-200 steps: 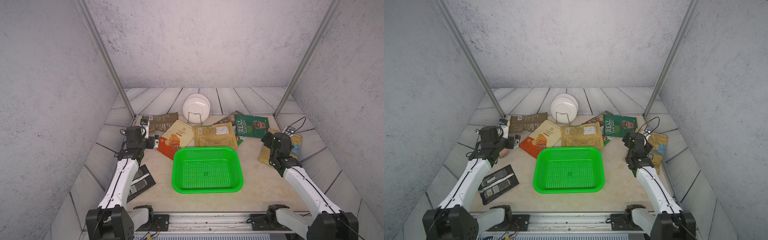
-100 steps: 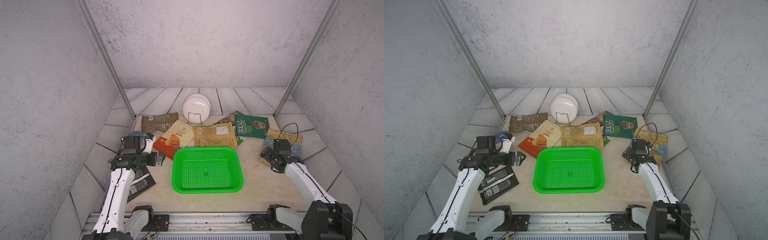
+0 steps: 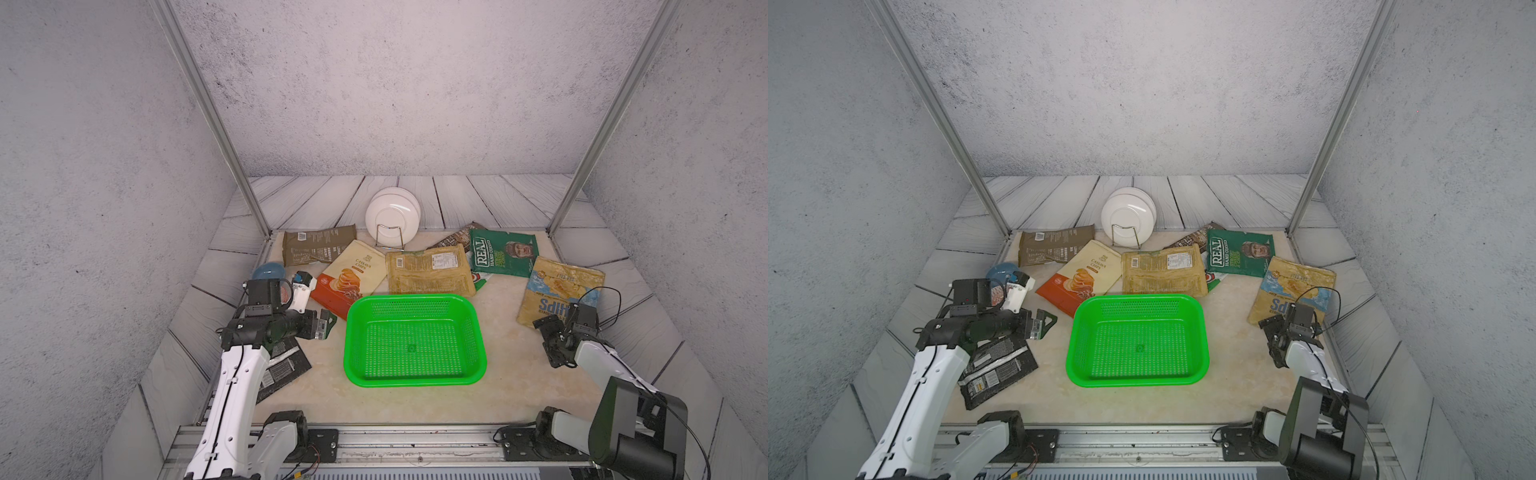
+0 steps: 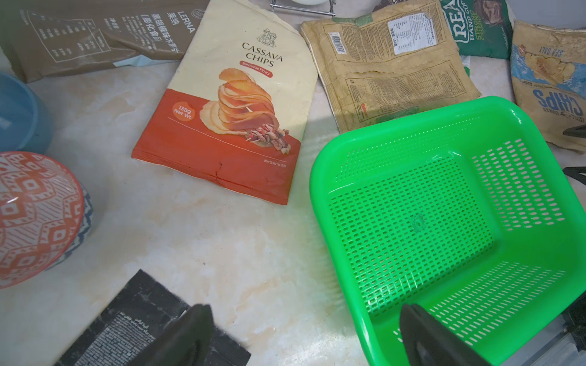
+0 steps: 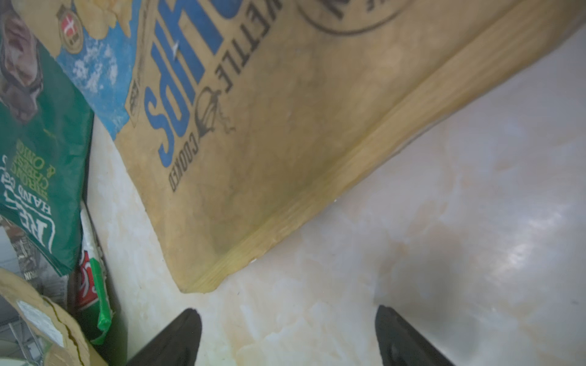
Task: Put the potato chips into the basket
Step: Pick up the potato chip from the center of the board.
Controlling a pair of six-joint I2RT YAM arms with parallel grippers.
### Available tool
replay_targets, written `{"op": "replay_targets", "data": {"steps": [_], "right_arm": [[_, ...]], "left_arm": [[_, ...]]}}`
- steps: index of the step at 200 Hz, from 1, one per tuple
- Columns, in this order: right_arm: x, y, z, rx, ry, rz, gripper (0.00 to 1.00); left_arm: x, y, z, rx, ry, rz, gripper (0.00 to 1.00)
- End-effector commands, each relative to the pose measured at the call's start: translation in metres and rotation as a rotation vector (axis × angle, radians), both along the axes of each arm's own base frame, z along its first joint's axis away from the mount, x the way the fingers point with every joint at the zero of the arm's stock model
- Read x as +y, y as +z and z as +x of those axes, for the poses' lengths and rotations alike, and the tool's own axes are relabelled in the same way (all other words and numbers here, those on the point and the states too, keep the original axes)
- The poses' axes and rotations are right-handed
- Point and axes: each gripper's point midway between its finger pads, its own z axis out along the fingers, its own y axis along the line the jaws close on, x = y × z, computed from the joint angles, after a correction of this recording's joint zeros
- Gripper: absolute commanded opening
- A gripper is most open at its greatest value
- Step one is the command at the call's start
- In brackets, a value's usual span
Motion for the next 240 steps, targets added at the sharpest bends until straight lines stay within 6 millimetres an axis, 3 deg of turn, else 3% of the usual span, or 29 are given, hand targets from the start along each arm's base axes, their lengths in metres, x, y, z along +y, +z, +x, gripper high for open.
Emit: {"op": "replay_targets", "data": {"steps": [1,75,121,150,171,202,240], "right_arm": [[-0.010,0.000,0.003,-0.045,-0.101,0.021,0.91],[-0.019,-0.017,-0.019,-0.004,-0.262,0.063,0.93],[-0.007,-0.015,-0.025,-0.014,-0.275,0.139,0.93],[-0.010,-0.031,-0.041,0.031,-0.351,0.138,0.93],[-0.011,-0.036,-0.034,0.020,-0.340,0.139,0.93],[-0.011,-0.047,-0.009,0.033,-0.283,0.177,0.92],[0.005,-0.071,0.019,0.030,-0.205,0.328,0.85]], "left_arm": [[-0.003,-0.001,-0.002,-0.003,-0.019,-0.013,0.99],[-0.004,-0.001,-0.001,-0.002,-0.026,-0.021,0.99],[-0.006,-0.003,-0.001,0.007,-0.034,-0.030,0.99],[-0.006,-0.003,-0.001,0.005,-0.032,-0.027,0.99],[-0.006,-0.003,-0.002,0.004,-0.035,-0.028,0.99],[-0.006,-0.004,-0.002,0.007,-0.035,-0.026,0.99],[-0.006,-0.003,-0.002,0.003,-0.033,-0.025,0.99]]}}
